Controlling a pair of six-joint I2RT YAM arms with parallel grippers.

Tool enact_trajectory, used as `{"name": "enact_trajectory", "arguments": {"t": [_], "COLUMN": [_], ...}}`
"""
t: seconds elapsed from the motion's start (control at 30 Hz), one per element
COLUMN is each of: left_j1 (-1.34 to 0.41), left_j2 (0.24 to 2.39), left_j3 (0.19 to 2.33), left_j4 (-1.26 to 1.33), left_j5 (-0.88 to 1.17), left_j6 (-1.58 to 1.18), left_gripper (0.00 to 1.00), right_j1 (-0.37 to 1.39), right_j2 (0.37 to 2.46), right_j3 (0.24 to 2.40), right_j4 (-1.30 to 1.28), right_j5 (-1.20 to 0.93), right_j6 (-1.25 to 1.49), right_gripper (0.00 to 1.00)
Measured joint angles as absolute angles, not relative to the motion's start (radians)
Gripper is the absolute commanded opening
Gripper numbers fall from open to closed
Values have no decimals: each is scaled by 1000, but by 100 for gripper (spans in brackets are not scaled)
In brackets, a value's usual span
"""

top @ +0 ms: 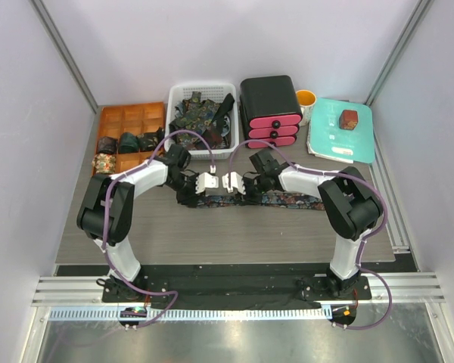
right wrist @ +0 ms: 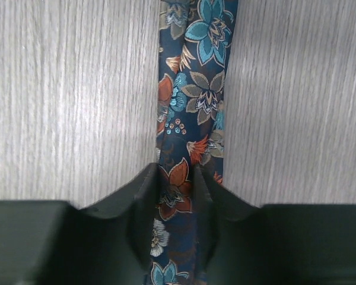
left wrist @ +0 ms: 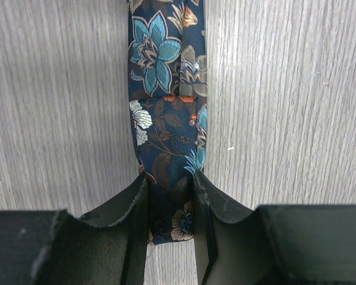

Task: Roll the ties
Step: Roll the tie at the center of the board.

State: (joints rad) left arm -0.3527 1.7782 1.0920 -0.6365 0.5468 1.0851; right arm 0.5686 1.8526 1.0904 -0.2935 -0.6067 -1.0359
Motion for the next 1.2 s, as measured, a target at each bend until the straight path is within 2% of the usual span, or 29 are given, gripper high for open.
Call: {"name": "enact_trajectory", "arguments": {"t": [0.13,0.2,0.27,0.37,0.5,0.6,0.73,0.83,1.0,1.2], "left_j1": [-344,-342,-342,-343,-343,-343,-343,-343,-343,-343], "left_j2": [1771,1769,1770,1770,1771,1774,1774,1774,1774,1778], "left_j3": [1092,1092,1092,1092,1092,1094,1094,1094,1094,1096], "left_j4": [-649,-659,-665,-674,-684,-690,-692,-693,-693,-693], "left_j5": [558,563,564,561,558,557,557,557,555,553], "left_j6": [1097,1112,1117,1127,1135,1140,1143,1145,1145,1142], "left_gripper": [31,31,31,31,31,32,32,32,33,33], "right_j1": [570,570,570,569,562,550,537,532,533,582], "right_j2": [1852,1852,1851,1839,1811,1772,1740,1740,1787,1916], "right_j3": [1090,1090,1090,1090,1090,1092,1092,1069,1012,1008], "right_j4": [-292,-292,-282,-272,-289,-282,-173,-12,217,361], "right_j5": [-591,-587,-582,-569,-570,-595,-626,-633,-623,-589], "right_j6": [-1067,-1079,-1078,-1045,-927,-739,-373,-28,455,741], "right_gripper": [29,47,73,75,75,70,47,37,36,35]}}
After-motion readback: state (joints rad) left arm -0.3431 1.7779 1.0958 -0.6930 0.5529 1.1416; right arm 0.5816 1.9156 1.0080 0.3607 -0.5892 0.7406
